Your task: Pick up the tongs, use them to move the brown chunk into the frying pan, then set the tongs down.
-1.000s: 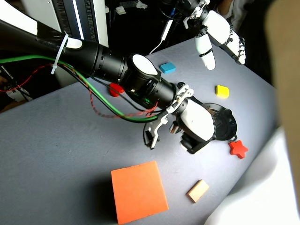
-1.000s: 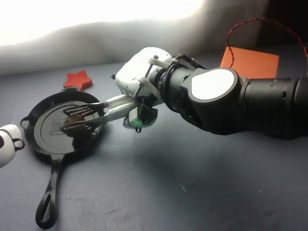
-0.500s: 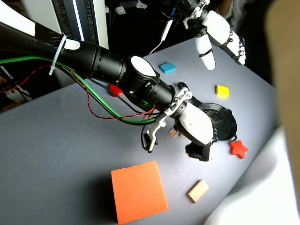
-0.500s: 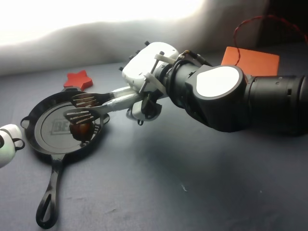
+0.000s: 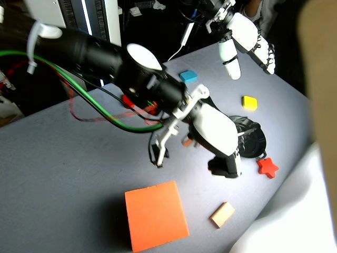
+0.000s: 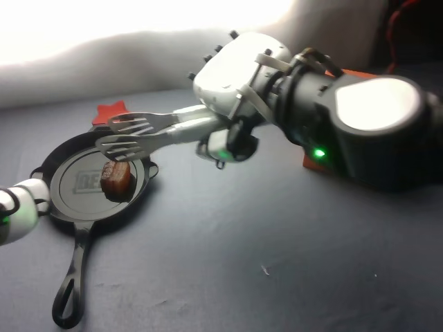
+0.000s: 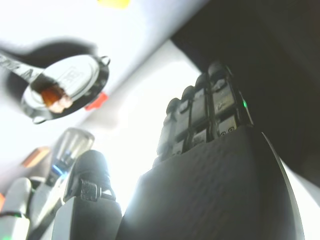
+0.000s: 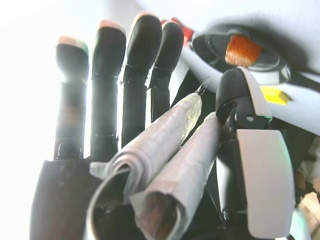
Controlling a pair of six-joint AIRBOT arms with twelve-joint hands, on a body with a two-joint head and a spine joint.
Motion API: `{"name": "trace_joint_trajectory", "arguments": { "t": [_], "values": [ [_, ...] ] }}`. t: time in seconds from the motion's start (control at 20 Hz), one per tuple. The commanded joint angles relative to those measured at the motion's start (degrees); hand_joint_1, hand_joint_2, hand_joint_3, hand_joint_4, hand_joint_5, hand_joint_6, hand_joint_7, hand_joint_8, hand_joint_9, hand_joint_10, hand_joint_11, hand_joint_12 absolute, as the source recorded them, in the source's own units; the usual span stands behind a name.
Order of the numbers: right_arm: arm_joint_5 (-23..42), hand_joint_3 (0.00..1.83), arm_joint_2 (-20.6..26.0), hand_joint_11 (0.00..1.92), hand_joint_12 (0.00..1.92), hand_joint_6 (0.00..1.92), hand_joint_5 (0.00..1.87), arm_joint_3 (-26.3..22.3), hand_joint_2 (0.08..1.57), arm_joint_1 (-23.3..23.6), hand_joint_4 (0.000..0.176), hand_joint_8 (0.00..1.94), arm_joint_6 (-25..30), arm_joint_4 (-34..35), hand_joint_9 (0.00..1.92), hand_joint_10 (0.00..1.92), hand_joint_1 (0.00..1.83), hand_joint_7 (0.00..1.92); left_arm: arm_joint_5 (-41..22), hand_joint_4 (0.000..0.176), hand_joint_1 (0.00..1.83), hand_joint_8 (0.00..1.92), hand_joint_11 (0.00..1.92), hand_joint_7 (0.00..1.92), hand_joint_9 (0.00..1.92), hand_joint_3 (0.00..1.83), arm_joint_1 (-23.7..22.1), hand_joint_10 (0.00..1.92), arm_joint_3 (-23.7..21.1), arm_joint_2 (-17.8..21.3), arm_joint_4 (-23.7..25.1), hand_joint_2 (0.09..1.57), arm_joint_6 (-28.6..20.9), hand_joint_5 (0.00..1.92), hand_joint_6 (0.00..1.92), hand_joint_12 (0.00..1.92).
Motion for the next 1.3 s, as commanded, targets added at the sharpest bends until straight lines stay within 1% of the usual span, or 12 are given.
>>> {"name": "trace_joint_trajectory", "arguments": {
  "t": [0.0, 0.2, 0.25, 0.35, 0.45, 0.5, 0.65, 0.75, 0.9, 0.95, 1.1, 1.25],
  "values": [
    [-2.64, 0.00, 1.44, 0.64, 1.89, 0.96, 0.83, -1.99, 1.37, 0.83, 0.000, 1.12, -0.55, -3.02, 0.86, 1.53, 0.41, 0.97, -1.17, 0.000, 0.00, 0.00, 0.00, 0.02, 0.02, 0.00, 0.03, 0.00, 0.30, 0.18, 5.82, 1.25, 0.18, 0.00, 0.00, 0.17],
    [-7.29, 0.00, 7.89, 0.66, 1.86, 1.01, 0.81, -12.27, 1.36, -2.17, 0.000, 1.08, -3.93, -3.30, 0.88, 1.47, 0.46, 0.98, 6.94, 0.000, 0.00, 0.00, 0.00, 0.03, 0.03, 0.00, 0.34, 0.01, 1.35, 0.23, 8.71, 1.25, 0.24, 0.00, 0.00, 0.21],
    [-8.65, 0.00, 8.51, 0.65, 1.86, 1.00, 0.81, -13.38, 1.36, -3.09, 0.000, 1.07, -3.86, -4.41, 0.88, 1.46, 0.47, 0.98, 8.21, 0.000, 0.00, 0.01, 0.00, 0.04, 0.04, 0.00, 0.34, 0.01, 1.55, 0.25, 9.10, 1.25, 0.36, 0.00, 0.00, 0.21],
    [-13.58, 0.00, 9.71, 0.67, 1.88, 0.99, 0.82, -16.45, 1.36, -7.05, 0.000, 1.09, -1.10, -13.47, 0.89, 1.49, 0.46, 0.99, 11.35, 0.000, 0.00, 0.00, 0.00, 0.03, 0.03, 0.00, 0.34, 0.00, 2.19, 0.27, 10.14, 1.25, 0.47, 0.00, 0.00, 0.18],
    [-16.45, 0.00, 9.78, 0.66, 1.88, 0.99, 0.82, -17.65, 1.36, -9.75, 0.000, 1.08, 0.76, -17.05, 0.88, 1.48, 0.46, 0.99, 12.69, 0.000, 0.00, 0.00, 0.00, 0.05, 0.04, 0.00, 0.33, 0.00, 2.47, 0.28, 10.39, 1.24, 0.48, 0.00, 0.00, 0.21],
    [-17.43, 0.00, 9.67, 0.65, 1.87, 0.98, 0.82, -17.88, 1.36, -10.67, 0.000, 1.07, 2.21, -17.47, 0.88, 1.48, 0.46, 0.98, 13.27, 0.000, 0.00, 0.00, 0.00, 0.03, 0.02, 0.00, 0.31, 0.00, 2.53, 0.28, 10.40, 1.25, 0.48, 0.00, 0.00, 0.15],
    [-19.42, 0.00, 8.62, 0.65, 1.87, 0.98, 0.82, -17.18, 1.36, -14.03, 0.000, 1.07, 7.59, -23.55, 0.88, 1.48, 0.46, 0.98, 17.05, 0.000, 0.00, 0.00, 0.00, 0.03, 0.02, 0.00, 0.14, 0.00, 3.06, 0.28, 11.26, 1.25, 0.47, 0.00, 0.00, 0.15],
    [-19.17, 0.00, 7.17, 0.65, 1.87, 0.98, 0.82, -15.70, 1.36, -15.34, 0.000, 1.07, 7.63, -23.92, 0.88, 1.48, 0.46, 0.98, 19.99, 0.000, 0.00, 0.00, 0.00, 0.03, 0.02, 0.00, 0.09, 0.00, 3.36, 0.25, 12.38, 1.25, 0.55, 0.00, 0.00, 0.15],
    [-19.17, 0.00, 5.45, 0.65, 1.87, 0.98, 0.82, -13.55, 1.36, -16.28, 0.000, 1.07, 7.84, -24.05, 0.88, 1.48, 0.46, 0.98, 21.28, 0.000, 0.00, 0.00, 0.00, 0.03, 0.02, 0.00, 0.03, 0.00, 3.26, 0.20, 13.08, 1.25, 0.94, 0.00, 0.00, 0.15],
    [-19.17, 0.00, 4.87, 0.62, 1.91, 0.98, 0.79, -12.77, 1.35, -16.58, 0.000, 1.08, 7.83, -24.23, 0.82, 1.51, 0.46, 0.95, 22.26, 0.000, 0.00, 0.00, 0.00, 0.04, 0.03, 0.00, 0.00, 0.00, 3.46, 0.19, 13.69, 1.24, 1.04, 0.00, 0.00, 0.19],
    [-19.14, 0.00, 3.82, 0.61, 1.92, 0.97, 0.79, -11.48, 1.35, -16.97, 0.000, 1.09, 8.67, -24.35, 0.81, 1.52, 0.46, 0.94, 25.81, 0.000, 0.00, 0.00, 0.00, 0.04, 0.03, 0.00, -0.08, 0.00, 4.48, 0.16, 15.72, 1.24, 1.15, 0.00, 0.00, 0.20],
    [-19.26, 0.00, 3.47, 0.61, 1.92, 0.97, 0.79, -11.17, 1.35, -18.07, 0.000, 1.09, 8.84, -24.87, 0.80, 1.52, 0.46, 0.94, 26.45, 0.000, 0.00, 0.00, 0.00, 0.04, 0.03, 0.00, -0.24, 0.00, 4.69, 0.08, 16.64, 1.24, 1.61, 0.00, 0.00, 0.20]
  ]
}}
